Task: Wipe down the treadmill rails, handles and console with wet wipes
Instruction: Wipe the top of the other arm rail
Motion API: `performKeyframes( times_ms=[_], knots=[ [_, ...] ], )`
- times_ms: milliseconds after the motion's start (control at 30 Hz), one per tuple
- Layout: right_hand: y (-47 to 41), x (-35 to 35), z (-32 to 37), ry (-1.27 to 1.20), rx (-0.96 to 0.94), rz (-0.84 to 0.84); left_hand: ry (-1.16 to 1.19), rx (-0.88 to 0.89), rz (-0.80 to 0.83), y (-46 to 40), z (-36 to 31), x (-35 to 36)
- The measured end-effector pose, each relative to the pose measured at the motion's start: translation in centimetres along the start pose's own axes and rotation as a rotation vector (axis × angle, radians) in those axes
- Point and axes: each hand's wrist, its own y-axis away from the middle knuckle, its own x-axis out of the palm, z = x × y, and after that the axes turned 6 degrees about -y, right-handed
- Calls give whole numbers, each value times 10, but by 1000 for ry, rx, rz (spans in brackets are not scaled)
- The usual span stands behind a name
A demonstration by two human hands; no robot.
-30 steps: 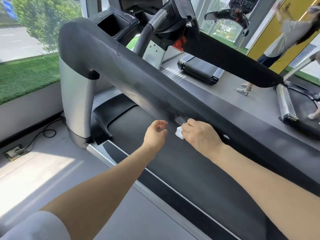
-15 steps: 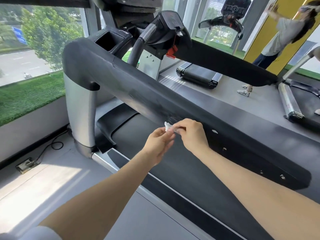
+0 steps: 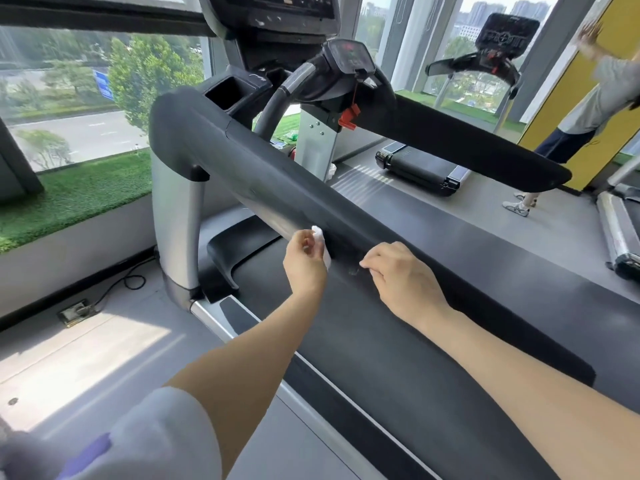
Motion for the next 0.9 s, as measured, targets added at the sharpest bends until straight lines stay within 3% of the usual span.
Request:
performKeyframes(
  times_ms=[200, 400, 633, 800, 900],
  knots=[
    [13, 4, -9, 127, -176, -26, 58, 114, 125, 63, 14, 24],
    [13, 6, -12, 246, -224, 18, 16, 66, -122, 11, 7, 21],
    [10, 10, -14, 325, -279, -34, -7, 209, 53, 58, 20, 31],
    [5, 14, -10, 383, -267, -25, -58, 59, -130, -5, 15, 18],
    [1, 15, -5, 401, -263, -41, -96, 59, -73, 15, 25, 25]
  ],
)
